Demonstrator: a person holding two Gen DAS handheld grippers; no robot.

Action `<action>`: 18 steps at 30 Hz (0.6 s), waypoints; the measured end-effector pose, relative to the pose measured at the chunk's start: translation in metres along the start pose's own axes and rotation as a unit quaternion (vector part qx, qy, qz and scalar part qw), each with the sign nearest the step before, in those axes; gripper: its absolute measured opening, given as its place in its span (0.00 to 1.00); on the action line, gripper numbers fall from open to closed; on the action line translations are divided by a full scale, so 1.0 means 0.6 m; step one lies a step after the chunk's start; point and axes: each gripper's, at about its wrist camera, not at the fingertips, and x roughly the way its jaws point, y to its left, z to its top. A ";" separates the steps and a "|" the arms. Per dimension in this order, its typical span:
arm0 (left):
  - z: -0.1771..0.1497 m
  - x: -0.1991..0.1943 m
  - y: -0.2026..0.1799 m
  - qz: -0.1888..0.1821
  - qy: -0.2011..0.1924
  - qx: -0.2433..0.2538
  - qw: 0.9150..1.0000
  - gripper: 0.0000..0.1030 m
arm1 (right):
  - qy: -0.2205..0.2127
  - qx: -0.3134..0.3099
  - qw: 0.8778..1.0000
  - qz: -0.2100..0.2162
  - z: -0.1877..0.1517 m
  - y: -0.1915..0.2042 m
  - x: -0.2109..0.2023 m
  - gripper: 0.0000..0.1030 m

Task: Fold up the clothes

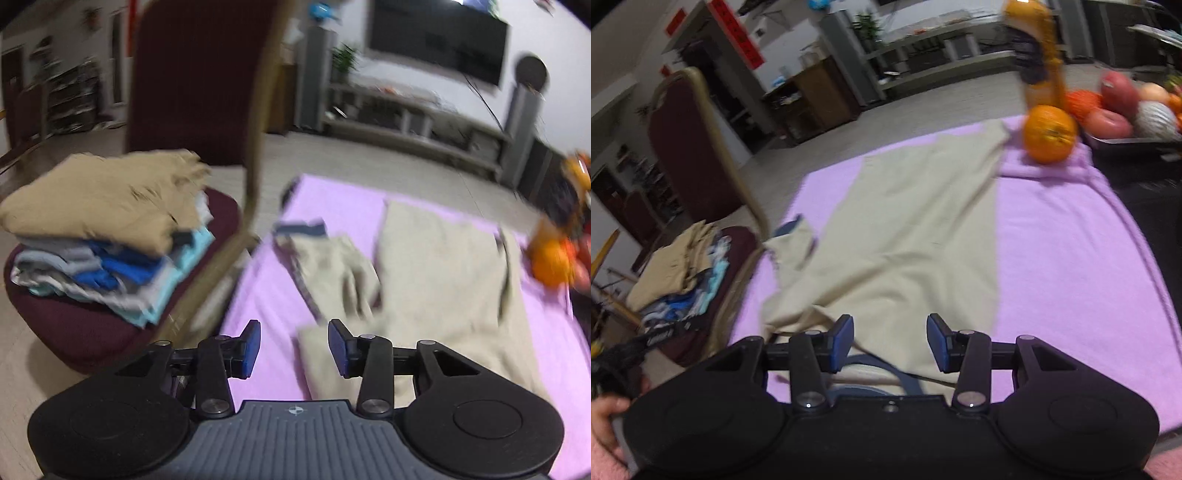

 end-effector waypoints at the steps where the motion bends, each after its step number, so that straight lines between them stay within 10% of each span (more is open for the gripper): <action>1: 0.012 0.002 0.002 0.010 -0.004 0.001 1.000 0.41 | 0.003 -0.016 1.000 0.009 0.007 0.025 0.010 0.42; 11: 0.004 0.062 0.098 0.028 0.030 -0.086 0.995 0.40 | 0.121 -0.146 0.979 0.081 0.029 0.274 0.225 0.41; 18: -0.010 0.085 0.169 0.021 0.082 -0.149 0.985 0.40 | 0.167 -0.206 0.963 0.049 -0.003 0.351 0.358 0.41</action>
